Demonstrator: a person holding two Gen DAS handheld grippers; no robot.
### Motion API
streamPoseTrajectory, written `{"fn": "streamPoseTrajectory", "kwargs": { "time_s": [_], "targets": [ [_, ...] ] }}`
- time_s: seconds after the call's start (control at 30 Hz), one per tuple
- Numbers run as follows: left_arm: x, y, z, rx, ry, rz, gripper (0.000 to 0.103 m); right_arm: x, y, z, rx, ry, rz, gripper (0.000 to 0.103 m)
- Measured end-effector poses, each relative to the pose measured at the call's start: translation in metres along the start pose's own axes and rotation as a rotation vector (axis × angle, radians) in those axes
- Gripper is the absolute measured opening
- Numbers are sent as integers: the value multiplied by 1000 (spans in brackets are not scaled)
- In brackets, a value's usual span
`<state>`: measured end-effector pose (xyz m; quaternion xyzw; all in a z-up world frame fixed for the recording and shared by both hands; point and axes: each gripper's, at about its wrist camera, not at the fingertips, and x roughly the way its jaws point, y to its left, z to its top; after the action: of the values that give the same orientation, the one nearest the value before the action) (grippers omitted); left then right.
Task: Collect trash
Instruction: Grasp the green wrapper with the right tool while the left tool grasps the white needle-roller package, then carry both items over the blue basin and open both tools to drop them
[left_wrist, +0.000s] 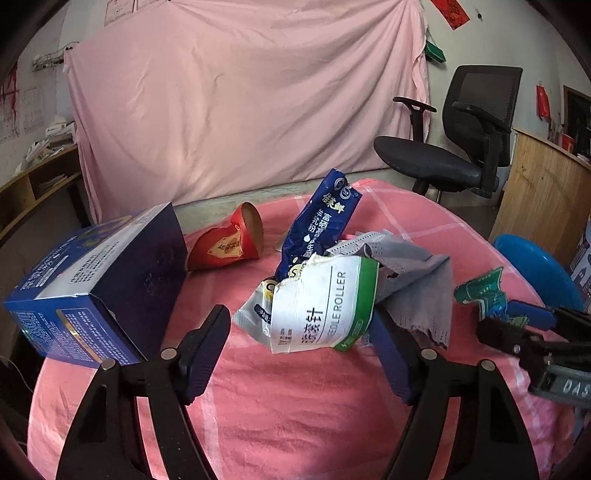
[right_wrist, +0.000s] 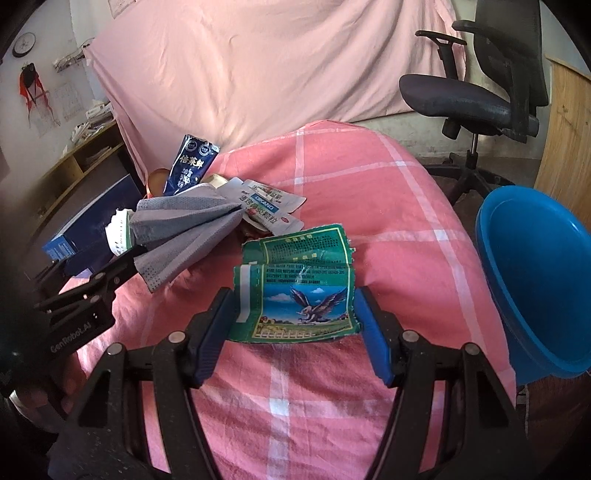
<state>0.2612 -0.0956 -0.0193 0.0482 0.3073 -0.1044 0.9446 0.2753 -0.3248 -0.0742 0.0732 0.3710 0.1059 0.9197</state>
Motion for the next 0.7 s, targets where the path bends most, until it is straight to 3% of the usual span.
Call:
{"fn": "streamPoseTrajectory", "kwargs": {
  "time_s": [0.07,0.1,0.13,0.27,0.47,0.7],
  "targets": [
    [1,0,1,-9,2,-3,69,0,2,0,-9,1,-5,79],
    [1,0,1,-13,3,-12,53,1,3,0,-11,1,-7,79],
    [2,1,1,-24,9,-21,46,1,3,-1,-13,0,-10,79],
    [-3,7,-1,-69,-4,-30,46,-3,5,-6,-15,-15,2,79],
    [-45,23,-16,-145,-84,-49,46,-11,13,-17,-55,-40,9,79],
    [-87,20,-35,-179,-133,-57,46,-37,28,-25,-117,-162,20,79]
  ]
}}
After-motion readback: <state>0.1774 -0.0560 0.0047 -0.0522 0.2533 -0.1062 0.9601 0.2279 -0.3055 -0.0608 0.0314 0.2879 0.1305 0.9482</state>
